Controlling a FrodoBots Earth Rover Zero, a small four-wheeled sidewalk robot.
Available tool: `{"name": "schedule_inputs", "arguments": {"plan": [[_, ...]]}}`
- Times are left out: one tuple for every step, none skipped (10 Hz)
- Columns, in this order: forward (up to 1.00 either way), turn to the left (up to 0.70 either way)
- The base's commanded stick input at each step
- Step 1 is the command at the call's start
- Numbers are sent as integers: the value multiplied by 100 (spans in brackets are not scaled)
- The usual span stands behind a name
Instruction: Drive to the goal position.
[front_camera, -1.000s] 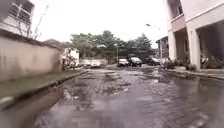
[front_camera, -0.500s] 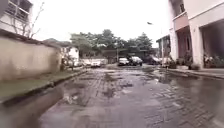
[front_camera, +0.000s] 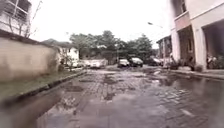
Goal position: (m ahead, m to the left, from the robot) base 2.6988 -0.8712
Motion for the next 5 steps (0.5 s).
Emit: {"name": "schedule_inputs", "arguments": {"plan": [[50,0],[50,0],[50,0],[50,0],[50,0]]}}
